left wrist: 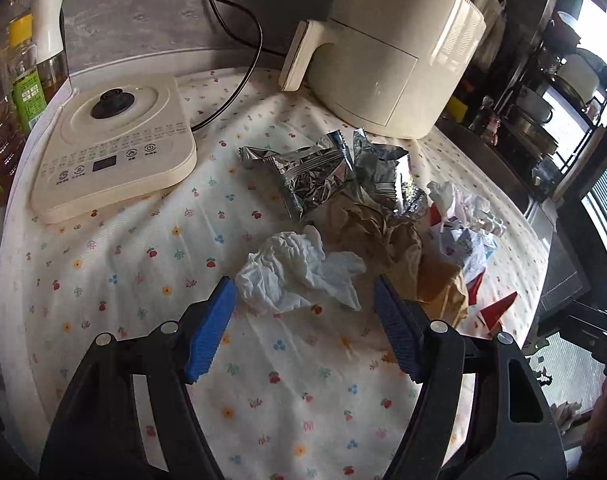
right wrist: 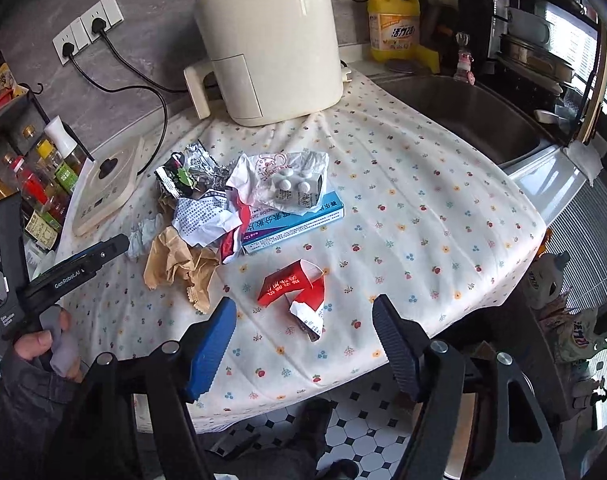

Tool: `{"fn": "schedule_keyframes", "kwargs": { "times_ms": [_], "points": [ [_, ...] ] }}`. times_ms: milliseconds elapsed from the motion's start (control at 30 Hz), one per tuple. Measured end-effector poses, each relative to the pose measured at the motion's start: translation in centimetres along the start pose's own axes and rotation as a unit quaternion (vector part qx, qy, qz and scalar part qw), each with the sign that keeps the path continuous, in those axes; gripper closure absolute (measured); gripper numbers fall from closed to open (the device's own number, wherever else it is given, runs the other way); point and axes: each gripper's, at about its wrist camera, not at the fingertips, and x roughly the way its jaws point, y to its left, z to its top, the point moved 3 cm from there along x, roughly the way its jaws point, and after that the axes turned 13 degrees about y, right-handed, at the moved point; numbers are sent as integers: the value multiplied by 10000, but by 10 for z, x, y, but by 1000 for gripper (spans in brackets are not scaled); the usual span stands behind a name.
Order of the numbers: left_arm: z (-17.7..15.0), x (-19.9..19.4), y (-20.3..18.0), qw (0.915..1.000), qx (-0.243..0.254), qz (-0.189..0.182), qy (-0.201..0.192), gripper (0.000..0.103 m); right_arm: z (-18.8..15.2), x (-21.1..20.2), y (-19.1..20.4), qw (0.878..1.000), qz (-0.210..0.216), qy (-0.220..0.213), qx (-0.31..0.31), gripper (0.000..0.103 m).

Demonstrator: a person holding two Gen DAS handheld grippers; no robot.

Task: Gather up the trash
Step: 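Grasp the crumpled white tissue with the left tool while the right tool grasps the torn red packet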

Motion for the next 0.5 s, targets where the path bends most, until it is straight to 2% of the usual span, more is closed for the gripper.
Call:
{"fn": "schedule_keyframes", "kwargs": {
  "times_ms": [167,233,300,333,400,500],
  "points": [
    [14,29,7,9995,86,156,255,32,5,17,-1,9999,-68,122,69,33],
    [16,38,8,9987,93,331,381,34,8,26,-1,9997,-107,197,71,33],
    [18,38,8,9975,121,600,357,71,11,34,-1,9995,-130,279,76,33],
    [19,38,8,9974,141,588,382,81,12,38,-1,9994,-132,309,69,33],
    [18,36,13,9981,55,477,377,88,16,46,0,9992,-155,362,23,33],
    [13,27,22,9981,-155,511,310,90,22,57,2,9990,-148,428,-41,33]
  ]
}}
